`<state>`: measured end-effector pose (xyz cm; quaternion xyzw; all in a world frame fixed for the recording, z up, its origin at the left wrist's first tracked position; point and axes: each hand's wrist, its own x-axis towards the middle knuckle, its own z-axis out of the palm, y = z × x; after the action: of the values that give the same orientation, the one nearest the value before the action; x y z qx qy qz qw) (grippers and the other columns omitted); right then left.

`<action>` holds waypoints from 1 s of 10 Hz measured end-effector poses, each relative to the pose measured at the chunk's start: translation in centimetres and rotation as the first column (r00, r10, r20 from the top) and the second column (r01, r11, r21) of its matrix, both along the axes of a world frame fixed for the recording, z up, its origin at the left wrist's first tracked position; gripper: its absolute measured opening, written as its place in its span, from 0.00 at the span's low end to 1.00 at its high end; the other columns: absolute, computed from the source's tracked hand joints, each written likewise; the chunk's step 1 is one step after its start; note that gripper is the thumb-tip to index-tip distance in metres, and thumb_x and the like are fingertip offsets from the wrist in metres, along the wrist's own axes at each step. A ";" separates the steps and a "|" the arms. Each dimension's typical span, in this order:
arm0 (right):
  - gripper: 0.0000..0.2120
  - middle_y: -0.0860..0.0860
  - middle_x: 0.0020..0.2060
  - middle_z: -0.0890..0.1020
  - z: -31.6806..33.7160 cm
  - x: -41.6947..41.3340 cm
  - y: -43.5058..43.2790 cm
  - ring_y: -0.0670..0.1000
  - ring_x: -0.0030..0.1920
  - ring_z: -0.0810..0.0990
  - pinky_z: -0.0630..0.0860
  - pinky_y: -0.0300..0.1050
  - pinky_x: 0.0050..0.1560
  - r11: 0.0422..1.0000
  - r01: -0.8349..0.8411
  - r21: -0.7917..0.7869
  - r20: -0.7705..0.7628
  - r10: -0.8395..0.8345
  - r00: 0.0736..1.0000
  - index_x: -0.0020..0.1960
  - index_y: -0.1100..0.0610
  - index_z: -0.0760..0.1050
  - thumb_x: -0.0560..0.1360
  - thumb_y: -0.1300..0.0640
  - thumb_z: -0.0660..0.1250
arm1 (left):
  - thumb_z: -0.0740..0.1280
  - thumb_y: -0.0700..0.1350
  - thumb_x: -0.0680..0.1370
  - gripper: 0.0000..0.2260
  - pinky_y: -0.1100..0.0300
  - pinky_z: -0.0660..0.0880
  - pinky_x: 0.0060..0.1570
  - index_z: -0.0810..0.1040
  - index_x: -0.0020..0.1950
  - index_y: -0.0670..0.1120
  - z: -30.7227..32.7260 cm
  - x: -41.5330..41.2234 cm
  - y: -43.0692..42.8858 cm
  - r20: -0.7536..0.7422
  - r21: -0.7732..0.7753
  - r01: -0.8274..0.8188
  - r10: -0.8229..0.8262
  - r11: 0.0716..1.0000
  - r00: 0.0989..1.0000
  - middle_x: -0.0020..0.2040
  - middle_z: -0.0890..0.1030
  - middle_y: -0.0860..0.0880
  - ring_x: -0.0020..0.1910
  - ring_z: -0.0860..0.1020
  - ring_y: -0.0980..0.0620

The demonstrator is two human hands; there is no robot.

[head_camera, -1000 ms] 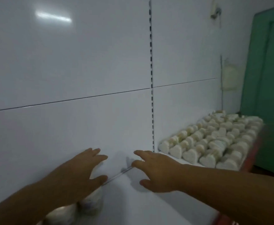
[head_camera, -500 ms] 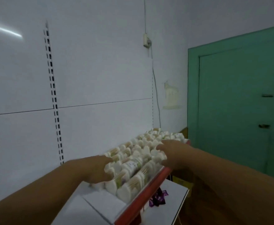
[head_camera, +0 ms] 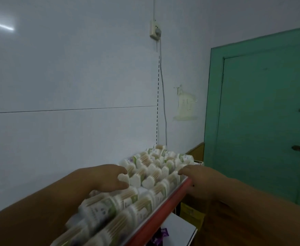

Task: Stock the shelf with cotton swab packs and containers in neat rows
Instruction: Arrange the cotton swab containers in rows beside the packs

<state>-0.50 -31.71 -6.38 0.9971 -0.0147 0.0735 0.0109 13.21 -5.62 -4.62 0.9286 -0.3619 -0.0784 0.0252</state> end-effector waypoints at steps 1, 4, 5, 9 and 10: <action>0.20 0.50 0.64 0.73 0.2 4.0 -1.5 0.52 0.65 0.70 0.68 0.48 0.65 0.996 -0.039 -0.075 -0.047 0.036 0.998 0.68 0.49 0.69 0.76 0.48 0.62 | 0.61 0.61 0.78 0.27 0.61 0.65 0.65 0.64 0.75 0.54 0.5 3.1 -2.4 -0.008 0.012 0.035 -0.035 0.999 0.999 0.73 0.67 0.52 0.68 0.69 0.54; 0.18 0.47 0.56 0.79 2.1 13.6 -10.4 0.48 0.54 0.76 0.72 0.41 0.52 1.000 -0.002 -0.029 0.054 0.004 0.999 0.64 0.50 0.73 0.77 0.45 0.61 | 0.62 0.57 0.79 0.23 0.66 0.66 0.56 0.66 0.73 0.53 0.4 10.7 -9.3 -0.038 -0.003 0.042 -0.042 0.999 0.998 0.70 0.71 0.53 0.64 0.72 0.55; 0.19 0.49 0.58 0.78 0.7 17.7 -13.5 0.48 0.55 0.76 0.72 0.41 0.52 0.999 0.028 0.039 0.074 -0.031 0.997 0.65 0.51 0.71 0.77 0.46 0.61 | 0.63 0.60 0.78 0.22 0.68 0.65 0.53 0.68 0.71 0.57 -1.3 12.2 -10.1 -0.021 0.007 0.070 -0.070 0.997 0.997 0.66 0.72 0.57 0.57 0.70 0.61; 0.27 0.54 0.67 0.72 -1.9 36.6 -21.9 0.53 0.65 0.71 0.68 0.44 0.62 0.975 -0.103 0.196 -0.107 0.126 0.986 0.71 0.56 0.66 0.78 0.43 0.61 | 0.64 0.61 0.76 0.15 0.76 0.69 0.47 0.73 0.62 0.63 -2.5 18.4 -14.4 0.135 -0.143 -0.163 0.182 0.976 0.974 0.55 0.77 0.63 0.51 0.76 0.66; 0.27 0.57 0.63 0.76 -3.0 39.6 -22.0 0.54 0.59 0.75 0.71 0.46 0.58 0.965 -0.152 0.213 -0.182 0.192 0.964 0.66 0.61 0.71 0.78 0.41 0.59 | 0.62 0.62 0.76 0.15 0.75 0.70 0.49 0.71 0.62 0.65 -2.0 18.2 -16.5 0.118 -0.125 -0.152 0.166 0.980 0.979 0.52 0.75 0.67 0.49 0.75 0.71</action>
<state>39.05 -53.66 -9.39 0.9930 0.0664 -0.0287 -0.0932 31.36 -22.15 -6.65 0.9546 -0.2912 0.0046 0.0619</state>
